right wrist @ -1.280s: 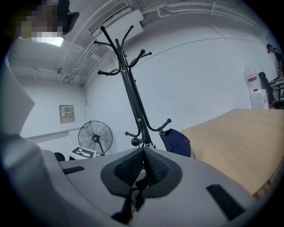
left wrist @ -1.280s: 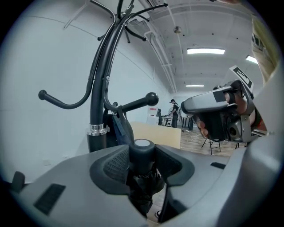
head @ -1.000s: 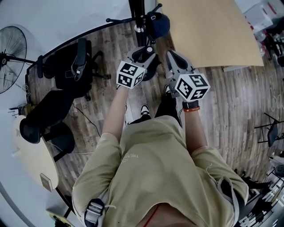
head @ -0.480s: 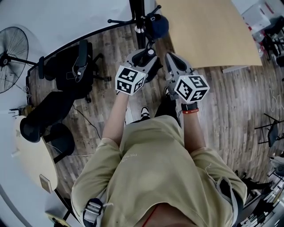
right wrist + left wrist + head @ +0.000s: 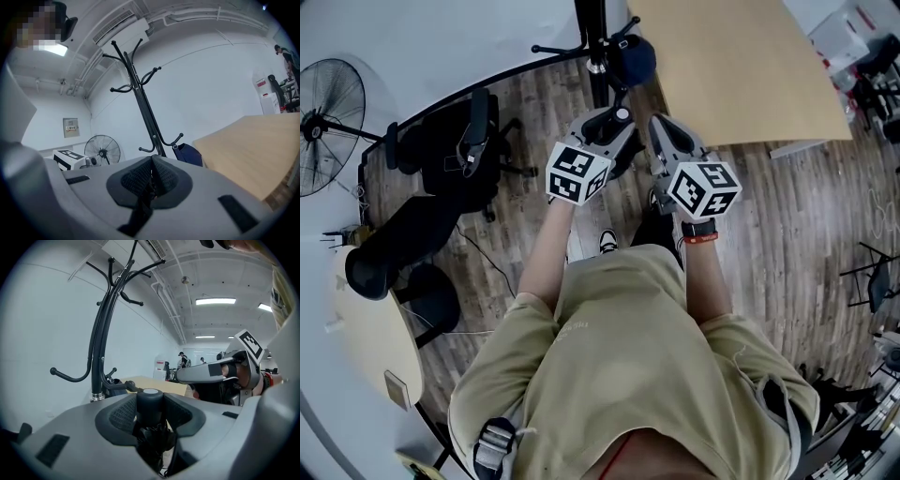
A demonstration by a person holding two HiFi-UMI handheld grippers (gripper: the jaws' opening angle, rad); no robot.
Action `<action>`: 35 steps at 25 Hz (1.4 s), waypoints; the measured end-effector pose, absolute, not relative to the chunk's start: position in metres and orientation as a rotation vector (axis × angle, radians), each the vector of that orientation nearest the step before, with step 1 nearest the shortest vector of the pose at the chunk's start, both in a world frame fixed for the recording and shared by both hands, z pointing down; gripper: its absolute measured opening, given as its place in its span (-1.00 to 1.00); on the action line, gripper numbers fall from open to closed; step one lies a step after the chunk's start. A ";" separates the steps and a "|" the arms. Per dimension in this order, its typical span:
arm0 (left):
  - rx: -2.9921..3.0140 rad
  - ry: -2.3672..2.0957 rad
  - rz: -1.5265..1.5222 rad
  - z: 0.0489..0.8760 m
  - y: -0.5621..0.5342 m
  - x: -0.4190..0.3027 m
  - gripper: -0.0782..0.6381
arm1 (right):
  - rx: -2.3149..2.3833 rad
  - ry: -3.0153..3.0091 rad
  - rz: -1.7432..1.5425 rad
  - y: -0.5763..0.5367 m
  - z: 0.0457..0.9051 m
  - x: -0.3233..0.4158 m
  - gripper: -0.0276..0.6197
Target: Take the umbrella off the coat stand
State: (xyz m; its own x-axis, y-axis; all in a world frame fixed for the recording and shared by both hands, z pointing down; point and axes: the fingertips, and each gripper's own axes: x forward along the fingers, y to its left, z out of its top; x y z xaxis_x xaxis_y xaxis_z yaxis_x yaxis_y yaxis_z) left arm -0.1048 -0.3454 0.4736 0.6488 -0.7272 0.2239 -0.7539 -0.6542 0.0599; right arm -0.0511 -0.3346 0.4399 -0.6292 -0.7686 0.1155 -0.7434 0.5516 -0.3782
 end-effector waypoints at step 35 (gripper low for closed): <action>2.463 -1.772 0.096 0.442 -0.319 -0.170 -0.25 | -1.525 2.710 -0.403 -0.337 0.454 -0.031 -0.87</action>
